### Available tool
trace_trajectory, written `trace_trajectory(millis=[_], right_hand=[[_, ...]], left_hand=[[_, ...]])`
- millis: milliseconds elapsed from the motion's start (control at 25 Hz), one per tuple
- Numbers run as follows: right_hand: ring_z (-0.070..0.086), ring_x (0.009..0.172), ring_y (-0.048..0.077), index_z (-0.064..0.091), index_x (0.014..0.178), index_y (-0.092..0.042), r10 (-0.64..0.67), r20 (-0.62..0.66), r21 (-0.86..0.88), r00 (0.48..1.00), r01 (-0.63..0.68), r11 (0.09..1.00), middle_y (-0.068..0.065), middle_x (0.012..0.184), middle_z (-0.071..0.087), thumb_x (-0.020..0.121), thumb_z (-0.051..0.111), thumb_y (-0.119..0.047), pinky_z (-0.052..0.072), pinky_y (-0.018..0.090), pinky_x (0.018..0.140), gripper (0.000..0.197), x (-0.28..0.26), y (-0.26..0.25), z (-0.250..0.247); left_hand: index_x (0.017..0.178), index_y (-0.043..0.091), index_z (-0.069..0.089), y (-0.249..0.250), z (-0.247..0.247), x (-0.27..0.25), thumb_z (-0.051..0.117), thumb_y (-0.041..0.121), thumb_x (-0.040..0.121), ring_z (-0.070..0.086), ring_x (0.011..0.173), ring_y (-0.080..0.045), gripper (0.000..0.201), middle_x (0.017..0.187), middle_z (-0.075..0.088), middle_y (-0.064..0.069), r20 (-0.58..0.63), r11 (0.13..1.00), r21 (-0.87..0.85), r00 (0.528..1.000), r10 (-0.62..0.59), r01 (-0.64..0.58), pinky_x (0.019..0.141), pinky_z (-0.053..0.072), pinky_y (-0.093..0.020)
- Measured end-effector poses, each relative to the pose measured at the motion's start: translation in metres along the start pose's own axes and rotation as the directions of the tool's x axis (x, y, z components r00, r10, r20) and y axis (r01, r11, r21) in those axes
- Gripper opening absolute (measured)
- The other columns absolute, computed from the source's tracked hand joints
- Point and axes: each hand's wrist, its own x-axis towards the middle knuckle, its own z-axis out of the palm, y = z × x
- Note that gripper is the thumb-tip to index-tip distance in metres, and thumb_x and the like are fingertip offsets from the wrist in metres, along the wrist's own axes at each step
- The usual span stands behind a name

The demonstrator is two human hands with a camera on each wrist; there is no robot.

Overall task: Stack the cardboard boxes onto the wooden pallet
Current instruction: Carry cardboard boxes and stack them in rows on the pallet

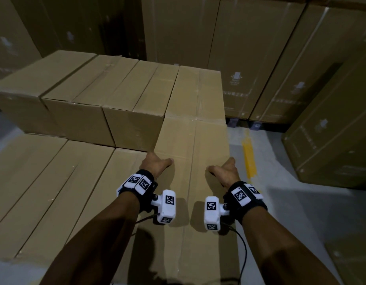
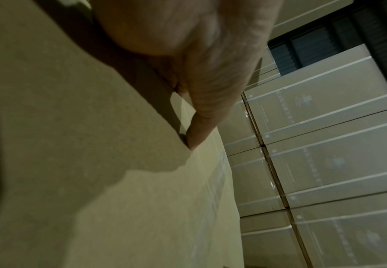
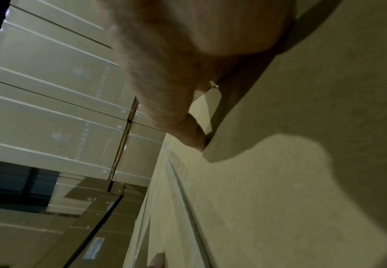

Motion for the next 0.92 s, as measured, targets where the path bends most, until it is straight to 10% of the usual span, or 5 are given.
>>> trace_trajectory(millis=[280,440,720,920], right_hand=[[0.03,0.142,0.041,-0.007,0.158,-0.017,0.035,0.057,-0.035,0.998,-0.033,0.999,0.016,0.162,0.015,0.089,0.069,-0.033,0.035,0.048,0.114,0.104,-0.005,-0.01,0.0],[0.04,0.137,0.037,0.011,0.158,-0.013,0.013,0.148,0.022,0.989,-0.017,1.0,0.014,0.158,0.031,0.093,0.066,-0.034,0.041,0.047,0.109,0.088,-0.015,-0.006,-0.019],[0.033,0.144,0.032,0.034,0.153,-0.012,-0.078,0.167,0.073,0.983,0.067,0.995,0.009,0.16,0.032,0.105,0.05,-0.032,0.031,0.048,0.116,0.054,-0.048,0.051,-0.074],[0.04,0.141,0.029,0.036,0.152,-0.012,-0.291,0.193,-0.269,0.937,0.336,0.903,0.012,0.156,0.04,0.103,0.051,-0.033,0.034,0.04,0.115,0.055,-0.047,0.101,-0.115]], left_hand=[[0.145,0.007,0.033,0.001,-0.002,0.002,0.077,0.038,0.082,0.05,0.126,-0.038,0.082,0.145,0.046,-0.018,0.01,0.999,-0.04,1.0,0.018,-0.018,0.104,0.045,-0.048],[0.148,0.011,0.031,0.003,-0.006,-0.009,0.07,0.04,0.088,0.042,0.133,-0.039,0.077,0.15,0.037,-0.018,-0.048,0.974,0.184,0.989,0.141,-0.13,0.108,0.039,-0.047],[0.137,0.011,0.053,0.026,0.008,-0.062,0.056,0.038,0.091,0.048,0.126,-0.034,0.053,0.141,0.051,-0.014,0.143,0.665,0.602,0.88,0.454,-0.441,0.104,0.042,-0.044],[0.14,0.015,0.048,0.051,0.044,-0.135,0.049,0.045,0.096,0.045,0.129,-0.031,0.054,0.141,0.052,-0.01,0.217,0.42,0.767,0.812,0.541,-0.485,0.103,0.041,-0.042]])
